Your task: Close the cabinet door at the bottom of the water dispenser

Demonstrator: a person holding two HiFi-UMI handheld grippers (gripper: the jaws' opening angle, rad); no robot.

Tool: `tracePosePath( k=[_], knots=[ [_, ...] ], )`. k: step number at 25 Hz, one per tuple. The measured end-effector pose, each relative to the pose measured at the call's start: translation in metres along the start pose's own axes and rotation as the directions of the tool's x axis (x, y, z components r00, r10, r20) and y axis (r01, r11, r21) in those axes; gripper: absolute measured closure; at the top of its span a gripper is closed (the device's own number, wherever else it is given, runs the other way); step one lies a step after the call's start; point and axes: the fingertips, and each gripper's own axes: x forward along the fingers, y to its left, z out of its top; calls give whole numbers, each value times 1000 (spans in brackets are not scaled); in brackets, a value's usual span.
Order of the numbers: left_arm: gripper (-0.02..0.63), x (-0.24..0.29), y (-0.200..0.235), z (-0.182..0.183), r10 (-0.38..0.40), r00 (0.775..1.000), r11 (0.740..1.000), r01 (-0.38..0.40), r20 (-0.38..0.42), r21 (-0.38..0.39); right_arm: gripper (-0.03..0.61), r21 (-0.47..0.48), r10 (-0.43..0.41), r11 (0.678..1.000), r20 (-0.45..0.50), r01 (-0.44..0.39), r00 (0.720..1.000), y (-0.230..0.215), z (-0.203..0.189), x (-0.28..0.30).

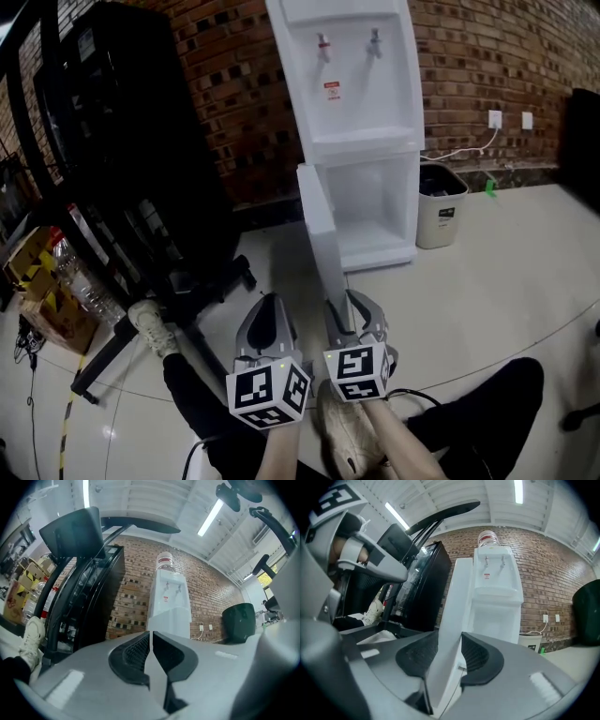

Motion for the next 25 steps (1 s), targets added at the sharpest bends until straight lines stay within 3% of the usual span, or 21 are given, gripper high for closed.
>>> tracePosePath(
  k=[7, 10, 25],
  knots=[
    [584, 10, -27, -5, -43, 999, 999, 43, -10, -1, 433, 3, -95, 995, -18, 95, 995, -41, -9, -12],
    [584, 14, -34, -9, -56, 998, 998, 56, -18, 1, 520, 0, -143, 990, -41, 143, 989, -58, -16, -13],
    [584, 33, -42, -34, -60, 996, 998, 59, -60, -15, 520, 56, -248, 966, -64, 251, 967, -126, -30, -4]
  ],
)
